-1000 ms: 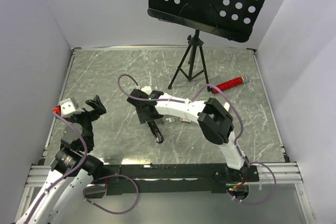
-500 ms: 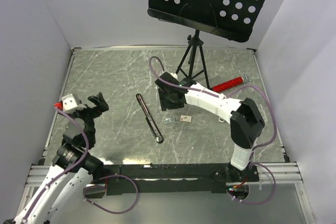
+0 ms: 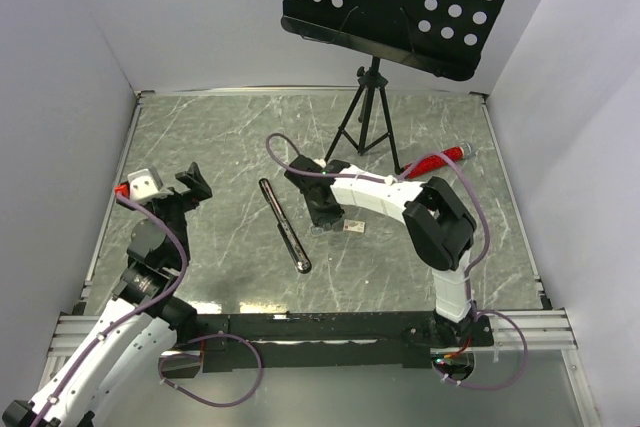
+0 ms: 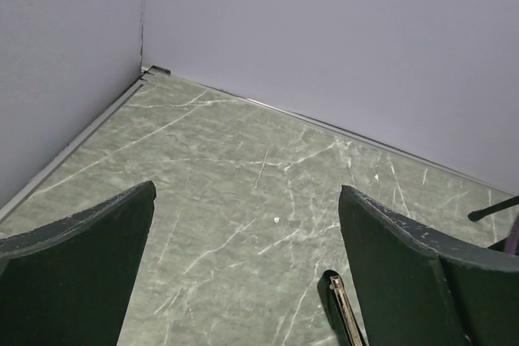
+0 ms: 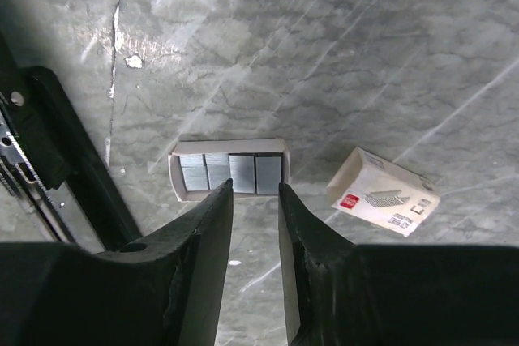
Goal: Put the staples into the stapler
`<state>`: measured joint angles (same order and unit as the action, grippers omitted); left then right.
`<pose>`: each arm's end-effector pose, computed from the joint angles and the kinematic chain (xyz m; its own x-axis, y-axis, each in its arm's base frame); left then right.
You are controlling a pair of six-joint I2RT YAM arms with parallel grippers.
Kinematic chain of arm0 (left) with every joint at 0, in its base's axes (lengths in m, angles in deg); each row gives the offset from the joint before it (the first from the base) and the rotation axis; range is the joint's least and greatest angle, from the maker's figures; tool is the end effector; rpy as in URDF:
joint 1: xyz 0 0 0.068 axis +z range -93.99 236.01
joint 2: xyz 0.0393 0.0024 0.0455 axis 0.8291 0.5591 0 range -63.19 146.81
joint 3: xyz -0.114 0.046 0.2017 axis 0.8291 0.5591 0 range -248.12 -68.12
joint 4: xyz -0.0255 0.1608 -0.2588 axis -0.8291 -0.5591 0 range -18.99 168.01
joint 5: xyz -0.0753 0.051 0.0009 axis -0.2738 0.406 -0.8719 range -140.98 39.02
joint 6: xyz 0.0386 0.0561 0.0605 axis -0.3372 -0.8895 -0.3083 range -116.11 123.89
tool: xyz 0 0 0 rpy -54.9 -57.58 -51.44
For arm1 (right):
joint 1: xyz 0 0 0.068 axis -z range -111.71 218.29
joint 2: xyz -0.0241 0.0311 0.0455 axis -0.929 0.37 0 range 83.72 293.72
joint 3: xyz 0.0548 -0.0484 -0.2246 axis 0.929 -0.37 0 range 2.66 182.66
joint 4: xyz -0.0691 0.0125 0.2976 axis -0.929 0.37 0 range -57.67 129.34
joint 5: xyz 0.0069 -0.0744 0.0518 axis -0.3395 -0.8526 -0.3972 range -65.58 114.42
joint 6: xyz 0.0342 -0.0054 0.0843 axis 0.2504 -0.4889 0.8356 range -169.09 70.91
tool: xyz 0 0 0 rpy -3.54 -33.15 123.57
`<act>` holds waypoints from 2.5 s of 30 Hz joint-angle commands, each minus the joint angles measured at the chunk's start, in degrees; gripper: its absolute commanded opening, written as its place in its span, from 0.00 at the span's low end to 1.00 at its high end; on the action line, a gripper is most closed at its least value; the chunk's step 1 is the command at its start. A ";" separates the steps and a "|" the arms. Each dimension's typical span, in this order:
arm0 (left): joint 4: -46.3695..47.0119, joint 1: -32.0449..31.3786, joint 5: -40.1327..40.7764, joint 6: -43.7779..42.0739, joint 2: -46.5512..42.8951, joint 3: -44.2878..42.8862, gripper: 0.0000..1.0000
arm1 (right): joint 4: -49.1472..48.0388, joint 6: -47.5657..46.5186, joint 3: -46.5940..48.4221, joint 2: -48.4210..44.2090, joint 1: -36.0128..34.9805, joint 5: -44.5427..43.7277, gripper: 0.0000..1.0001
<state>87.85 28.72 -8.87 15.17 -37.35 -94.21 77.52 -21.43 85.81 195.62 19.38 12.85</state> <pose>0.2389 -0.0617 0.2969 0.2010 -0.2670 -0.9425 -0.2114 0.9276 -0.3079 0.2961 0.3144 0.0875 -0.8853 -0.3229 -0.3346 -0.3282 0.9437 -0.0422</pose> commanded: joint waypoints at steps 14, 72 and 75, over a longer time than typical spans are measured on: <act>2.90 0.31 -1.68 -1.36 0.43 -0.37 0.99 | 1.39 -1.20 2.98 3.33 -2.07 -3.01 0.34; 1.58 0.31 -4.31 -0.92 -0.01 -0.63 0.99 | -0.02 -1.29 0.69 1.58 -2.07 -2.75 0.09; 1.49 0.31 -4.40 -0.92 -0.18 -0.72 0.99 | 0.60 -1.64 1.13 -0.97 -2.16 -2.75 0.09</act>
<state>88.05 28.81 -12.35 14.08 -37.11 -94.21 76.50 -22.37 85.94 198.70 17.17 9.59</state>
